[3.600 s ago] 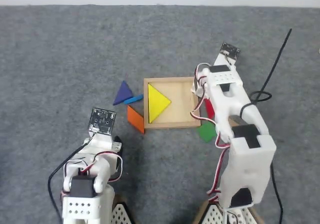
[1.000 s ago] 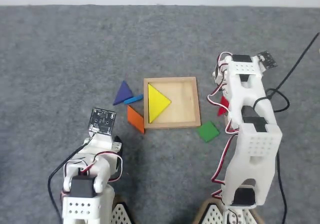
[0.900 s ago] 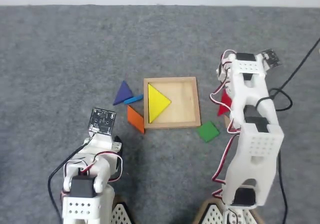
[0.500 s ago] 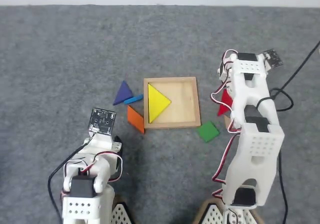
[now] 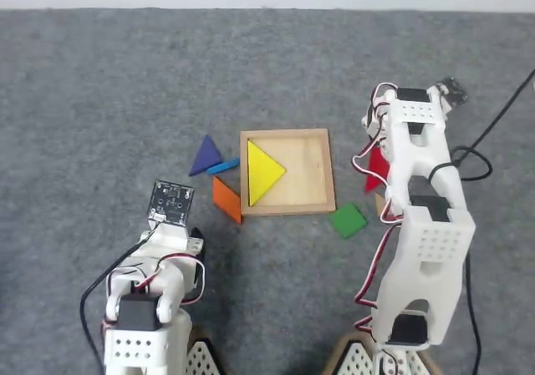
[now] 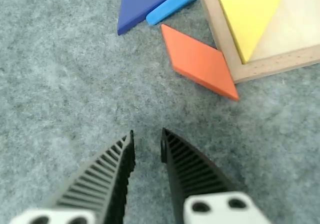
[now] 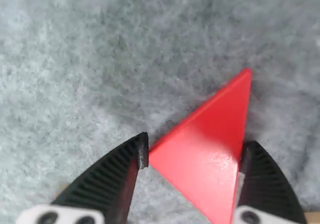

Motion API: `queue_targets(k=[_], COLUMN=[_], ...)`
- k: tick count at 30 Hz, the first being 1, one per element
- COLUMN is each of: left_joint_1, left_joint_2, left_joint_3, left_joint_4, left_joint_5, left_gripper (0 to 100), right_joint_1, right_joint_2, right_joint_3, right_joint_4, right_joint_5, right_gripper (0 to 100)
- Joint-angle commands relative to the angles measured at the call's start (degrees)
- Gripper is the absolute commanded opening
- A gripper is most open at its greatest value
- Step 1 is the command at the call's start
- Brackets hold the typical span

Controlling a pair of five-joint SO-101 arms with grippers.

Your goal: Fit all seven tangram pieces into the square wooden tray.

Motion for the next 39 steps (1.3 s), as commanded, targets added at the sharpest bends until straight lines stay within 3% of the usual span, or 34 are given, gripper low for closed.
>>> queue_targets(k=[1, 9, 17, 20, 23, 32, 39], left_joint_1=[0.09, 0.09, 0.09, 0.09, 0.09, 0.09, 0.09], left_joint_2=[-1.14, -1.14, -1.14, -1.14, -1.14, -1.14, -1.14], left_joint_3=[-0.22, -0.22, -0.22, -0.22, -0.22, -0.22, -0.22], left_joint_4=[0.26, 0.26, 0.26, 0.26, 0.26, 0.26, 0.26], left_joint_5=[0.26, 0.26, 0.26, 0.26, 0.26, 0.26, 0.26], left_gripper=[8, 8, 8, 8, 8, 8, 8], right_joint_1=[-0.66, -1.36, -7.78, -9.27, -8.48, -5.76, -2.68], right_joint_2=[-1.01, -0.92, -0.75, 0.57, 3.74, 5.85, 9.71], right_joint_3=[-2.02, -8.88, -18.37, -18.46, -18.99, -20.66, -20.66], right_joint_4=[0.57, 8.57, 23.87, 25.01, 22.9, 21.41, 20.88], right_joint_5=[7.21, 26.2, 59.52, 57.85, 50.46, 46.42, 38.51], right_gripper=[25.6, 21.3, 21.4, 24.1, 29.9, 30.2, 30.3])
